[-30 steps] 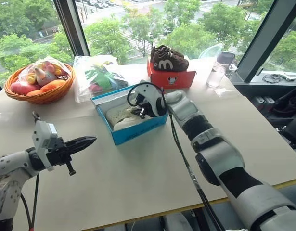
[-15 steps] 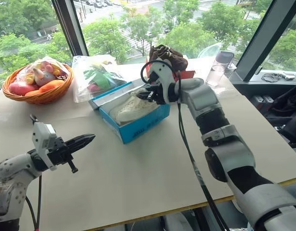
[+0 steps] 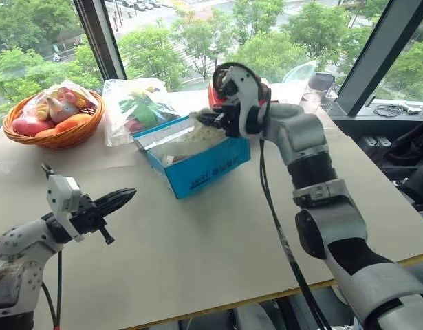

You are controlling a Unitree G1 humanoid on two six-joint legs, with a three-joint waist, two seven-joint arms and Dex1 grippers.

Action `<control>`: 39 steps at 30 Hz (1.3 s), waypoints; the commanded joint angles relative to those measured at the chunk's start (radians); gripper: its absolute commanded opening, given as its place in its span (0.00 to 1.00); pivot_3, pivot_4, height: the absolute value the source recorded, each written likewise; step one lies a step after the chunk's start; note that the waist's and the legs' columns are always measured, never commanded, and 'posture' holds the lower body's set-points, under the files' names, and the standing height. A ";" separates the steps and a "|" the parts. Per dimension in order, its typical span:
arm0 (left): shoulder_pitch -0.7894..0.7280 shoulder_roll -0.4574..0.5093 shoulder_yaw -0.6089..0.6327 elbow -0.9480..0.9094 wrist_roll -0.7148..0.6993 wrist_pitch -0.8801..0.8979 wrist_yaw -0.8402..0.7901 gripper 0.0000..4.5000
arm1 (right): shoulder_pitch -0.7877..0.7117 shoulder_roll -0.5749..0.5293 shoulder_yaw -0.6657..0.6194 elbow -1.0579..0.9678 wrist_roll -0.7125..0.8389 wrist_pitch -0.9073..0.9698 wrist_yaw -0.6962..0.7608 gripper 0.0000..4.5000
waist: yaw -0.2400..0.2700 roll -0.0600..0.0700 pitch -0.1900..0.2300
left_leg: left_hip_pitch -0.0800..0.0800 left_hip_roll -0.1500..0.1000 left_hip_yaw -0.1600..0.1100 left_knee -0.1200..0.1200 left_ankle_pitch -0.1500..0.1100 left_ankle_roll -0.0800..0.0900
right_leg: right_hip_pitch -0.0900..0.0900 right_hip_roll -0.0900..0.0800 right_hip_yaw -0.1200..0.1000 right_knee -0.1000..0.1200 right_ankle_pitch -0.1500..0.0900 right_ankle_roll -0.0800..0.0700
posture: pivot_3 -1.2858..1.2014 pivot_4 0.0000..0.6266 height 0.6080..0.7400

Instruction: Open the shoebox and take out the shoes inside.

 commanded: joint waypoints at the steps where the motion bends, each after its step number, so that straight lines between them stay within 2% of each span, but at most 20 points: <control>1: -0.002 -0.004 0.013 -0.033 -0.007 -0.031 0.008 0.00 | -0.038 -0.009 -0.125 -0.133 0.137 0.092 -0.029 0.23 | 0.001 0.000 0.000 | 0.000 0.000 0.000 0.000 0.000 0.000 | 0.000 0.000 0.000 0.000 0.000 0.000 | 0.52 0.24 1.00; 4: -0.010 -0.020 0.017 -0.043 -0.015 -0.035 0.025 0.00 | -0.040 -0.063 -0.219 -0.182 0.217 0.164 -0.059 0.23 | 0.011 0.000 0.000 | 0.000 0.000 0.000 0.000 0.000 0.000 | 0.001 0.000 0.000 0.000 0.000 0.000 | 0.52 0.24 1.00; 8: -0.004 -0.043 0.008 -0.054 -0.019 -0.040 0.042 0.00 | -0.021 -0.139 -0.262 -0.217 0.266 0.208 -0.080 0.23 | 0.028 0.000 0.000 | 0.000 0.000 0.000 0.000 0.000 0.000 | 0.001 0.000 0.000 -0.001 0.000 0.000 | 0.52 0.24 1.00; 16: -0.014 -0.080 -0.020 -0.034 -0.001 -0.078 0.049 0.00 | -0.020 -0.292 -0.347 -0.132 0.286 0.190 -0.124 0.23 | 0.023 0.000 0.000 | 0.000 0.000 0.001 0.000 0.000 0.000 | 0.001 0.000 0.001 -0.001 0.000 0.000 | 0.52 0.24 1.00; 21: -0.018 -0.100 -0.042 -0.030 -0.001 -0.096 0.047 0.00 | -0.002 -0.393 -0.338 -0.044 0.260 0.150 -0.113 0.23 | 0.025 0.000 0.000 | 0.000 -0.001 0.001 0.000 0.000 0.000 | 0.001 0.000 0.001 -0.001 0.000 0.001 | 0.52 0.24 1.00; 28: -0.012 -0.096 -0.060 -0.032 -0.031 -0.077 0.008 0.00 | 0.064 -0.483 -0.252 0.084 0.168 0.061 -0.085 0.23 | 0.023 0.000 0.000 | 0.000 -0.001 0.002 0.000 0.000 0.000 | 0.001 0.000 0.002 -0.001 0.000 0.001 | 0.52 0.24 1.00; 39: 0.007 -0.025 -0.112 -0.013 0.011 -0.076 -0.084 0.00 | 0.252 -0.499 -0.203 0.189 0.035 -0.083 -0.152 0.23 | 0.024 0.002 0.002 | 0.000 -0.001 0.002 0.000 0.000 0.000 | 0.001 0.000 0.002 -0.002 -0.001 0.001 | 0.52 0.24 1.00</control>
